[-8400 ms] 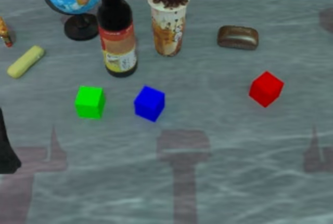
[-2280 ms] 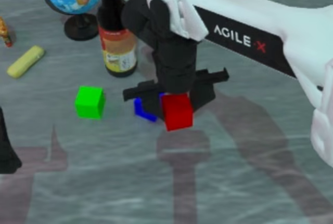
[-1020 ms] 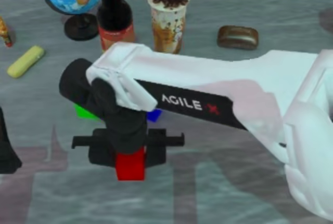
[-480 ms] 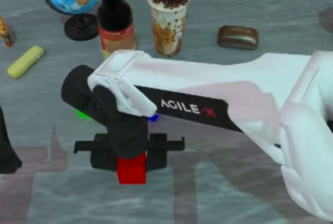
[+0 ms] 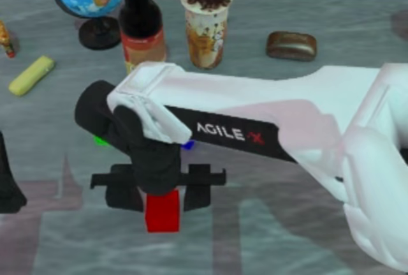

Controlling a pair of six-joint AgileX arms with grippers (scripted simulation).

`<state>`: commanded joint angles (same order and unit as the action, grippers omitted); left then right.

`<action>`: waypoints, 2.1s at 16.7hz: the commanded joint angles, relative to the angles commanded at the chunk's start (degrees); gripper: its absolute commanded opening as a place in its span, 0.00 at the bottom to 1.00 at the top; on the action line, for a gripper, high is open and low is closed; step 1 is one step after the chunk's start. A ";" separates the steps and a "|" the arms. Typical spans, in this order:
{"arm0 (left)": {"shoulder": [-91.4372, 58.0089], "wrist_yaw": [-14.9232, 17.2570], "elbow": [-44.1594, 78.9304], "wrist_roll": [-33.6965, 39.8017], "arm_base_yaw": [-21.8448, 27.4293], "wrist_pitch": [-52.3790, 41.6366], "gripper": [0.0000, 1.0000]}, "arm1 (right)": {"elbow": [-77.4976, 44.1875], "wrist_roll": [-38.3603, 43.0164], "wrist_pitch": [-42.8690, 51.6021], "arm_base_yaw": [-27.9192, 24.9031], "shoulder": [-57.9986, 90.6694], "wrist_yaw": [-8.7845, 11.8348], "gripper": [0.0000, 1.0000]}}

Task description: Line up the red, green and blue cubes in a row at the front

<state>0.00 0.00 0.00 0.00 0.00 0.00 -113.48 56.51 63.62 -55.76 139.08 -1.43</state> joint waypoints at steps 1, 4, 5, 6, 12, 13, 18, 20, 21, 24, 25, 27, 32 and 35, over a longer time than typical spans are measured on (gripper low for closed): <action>0.00 0.00 0.00 0.00 0.00 0.00 1.00 | 0.00 0.00 0.00 0.00 0.00 0.00 0.98; 0.00 0.00 0.00 0.00 0.00 0.00 1.00 | 0.00 0.00 0.00 0.00 0.00 0.00 1.00; 0.00 0.00 0.00 0.00 0.00 0.00 1.00 | 0.00 0.00 0.00 0.00 0.00 0.00 1.00; 0.00 0.00 0.00 0.00 0.00 0.00 1.00 | 0.00 0.00 0.00 0.00 0.00 0.00 1.00; 0.00 0.00 0.00 0.00 0.00 0.00 1.00 | -0.99 0.02 0.99 0.00 -0.04 0.00 1.00; 0.00 0.00 0.00 0.00 0.00 0.00 1.00 | -2.36 0.11 2.38 -0.03 -0.18 0.00 1.00; 0.00 0.00 0.00 0.00 0.00 0.00 1.00 | -11.14 0.17 13.09 -0.46 -1.58 0.06 1.00; 0.00 0.00 0.00 0.00 0.00 0.00 1.00 | -12.39 0.07 14.39 -0.51 -2.01 0.02 1.00; 0.00 0.00 0.00 0.00 0.00 0.00 1.00 | -12.39 0.07 14.39 -0.51 -2.01 0.02 1.00; 0.00 0.00 0.00 0.00 0.00 0.00 1.00 | -12.30 0.08 14.25 -0.19 -1.84 0.03 1.00; -0.45 -0.01 0.44 0.05 0.06 -0.28 1.00 | -11.81 -0.28 13.93 0.03 -2.39 -0.18 1.00; -2.77 -0.05 2.75 0.29 0.41 -1.75 1.00 | -9.30 -1.97 12.26 1.22 -5.27 -1.14 1.00; -17.69 -0.02 16.84 1.50 2.63 -10.79 1.00 | 5.03 -10.31 3.17 8.29 -23.00 -5.12 1.00; -32.13 0.09 28.90 2.44 4.60 -18.82 1.00 | 18.75 -17.16 -4.68 14.77 -39.92 -7.26 1.00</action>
<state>-32.13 0.09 28.90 2.44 4.60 -18.82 -94.73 39.35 58.94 -40.98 99.16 -8.69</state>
